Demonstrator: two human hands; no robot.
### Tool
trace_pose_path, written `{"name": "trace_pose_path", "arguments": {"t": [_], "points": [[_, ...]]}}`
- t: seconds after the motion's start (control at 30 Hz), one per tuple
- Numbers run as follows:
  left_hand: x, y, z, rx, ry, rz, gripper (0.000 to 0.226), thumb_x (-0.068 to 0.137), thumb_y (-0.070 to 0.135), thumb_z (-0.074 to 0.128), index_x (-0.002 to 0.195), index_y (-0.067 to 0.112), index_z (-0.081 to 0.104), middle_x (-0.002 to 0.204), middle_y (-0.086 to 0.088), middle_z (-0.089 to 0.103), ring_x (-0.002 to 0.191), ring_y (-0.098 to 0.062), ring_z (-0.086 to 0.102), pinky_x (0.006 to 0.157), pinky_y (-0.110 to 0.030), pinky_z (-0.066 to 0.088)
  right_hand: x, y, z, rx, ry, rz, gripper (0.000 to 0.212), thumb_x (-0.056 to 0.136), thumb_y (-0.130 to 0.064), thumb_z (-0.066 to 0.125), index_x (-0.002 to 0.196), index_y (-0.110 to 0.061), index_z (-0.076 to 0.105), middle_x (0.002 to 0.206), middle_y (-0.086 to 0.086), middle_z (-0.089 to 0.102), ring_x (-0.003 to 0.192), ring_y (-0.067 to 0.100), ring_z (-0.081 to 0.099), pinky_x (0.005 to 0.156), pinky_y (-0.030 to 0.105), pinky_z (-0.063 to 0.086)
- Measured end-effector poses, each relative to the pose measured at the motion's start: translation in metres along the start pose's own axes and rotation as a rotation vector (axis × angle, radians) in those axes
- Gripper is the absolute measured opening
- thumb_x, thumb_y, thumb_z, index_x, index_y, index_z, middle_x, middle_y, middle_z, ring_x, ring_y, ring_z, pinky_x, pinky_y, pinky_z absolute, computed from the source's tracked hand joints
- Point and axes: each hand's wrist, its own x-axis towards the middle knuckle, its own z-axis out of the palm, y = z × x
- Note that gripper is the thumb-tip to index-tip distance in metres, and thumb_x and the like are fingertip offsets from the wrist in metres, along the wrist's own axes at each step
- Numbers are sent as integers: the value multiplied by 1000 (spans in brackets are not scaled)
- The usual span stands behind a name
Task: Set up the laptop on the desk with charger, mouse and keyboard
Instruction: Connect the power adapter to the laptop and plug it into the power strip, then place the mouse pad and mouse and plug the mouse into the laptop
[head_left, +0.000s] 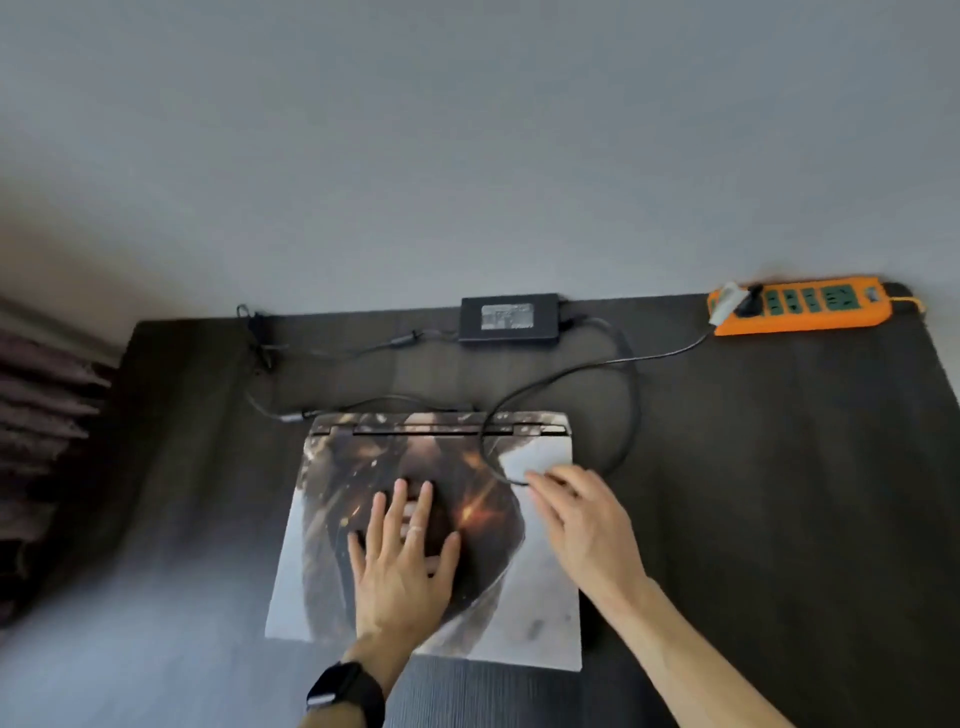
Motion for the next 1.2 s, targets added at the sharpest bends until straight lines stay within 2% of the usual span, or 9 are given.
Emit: {"name": "trace_pose_path", "arguments": {"t": [0.1,0.2,0.43,0.57,0.67,0.77,0.93,1.03,1.2], "points": [[0,-4,-7,16,15,-1,71,90,71,26,155,43,14,165,7,11,152,-22,6,119,-58,13,39,-4,-3,8,-24,72,22,96,-25,62,110,-15,76,109,3,64,85,25,67,74,39,58],[1,-8,-8,20,4,4,71,90,73,25,154,46,11,165,9,9,152,-21,5,119,-58,12,84,-14,2,-68,-49,110,17,95,-23,66,104,-13,76,103,8,61,73,29,66,64,40,57],[2,-20,-5,-5,14,43,67,92,72,22,153,45,14,165,7,11,152,-23,8,116,-59,11,136,-53,55,-183,-231,156,25,101,-22,51,98,-13,75,98,9,65,85,35,63,68,35,43],[3,-22,-3,-18,-4,64,66,93,71,19,153,44,8,166,6,5,152,-25,4,117,-61,8,117,-67,64,-207,-177,238,27,99,-27,47,100,-21,74,91,5,73,93,35,63,75,40,46],[4,-25,-2,-23,-42,78,66,94,70,18,153,44,2,166,6,-1,153,-25,-2,117,-61,4,90,-65,49,-236,-240,200,36,99,-32,50,131,-22,64,122,1,71,123,28,56,104,48,44],[1,-27,-4,-38,-90,99,68,97,66,23,155,41,-2,166,5,-9,152,-25,-8,118,-60,3,52,-68,28,-193,-333,160,47,98,-22,55,144,-15,52,148,4,54,143,24,41,118,42,34],[-7,-38,-41,-17,-244,221,65,99,41,43,156,31,14,166,2,-1,152,-28,1,119,-59,13,-6,-111,-26,-129,-423,241,35,99,-26,55,134,-24,62,146,-5,56,146,14,36,117,34,32],[-37,-51,-66,-167,-174,189,59,94,31,47,151,32,30,163,2,17,147,-27,22,117,-51,24,-37,-148,-59,-125,-418,219,33,100,-30,55,131,-27,64,146,-8,55,145,11,35,118,27,27],[-115,-84,-92,-361,-32,53,63,93,35,51,152,37,29,162,0,25,146,-27,28,117,-44,30,-83,-205,-97,-38,-387,180,28,99,-32,56,124,-29,69,141,-13,57,141,8,38,114,20,23]]}}
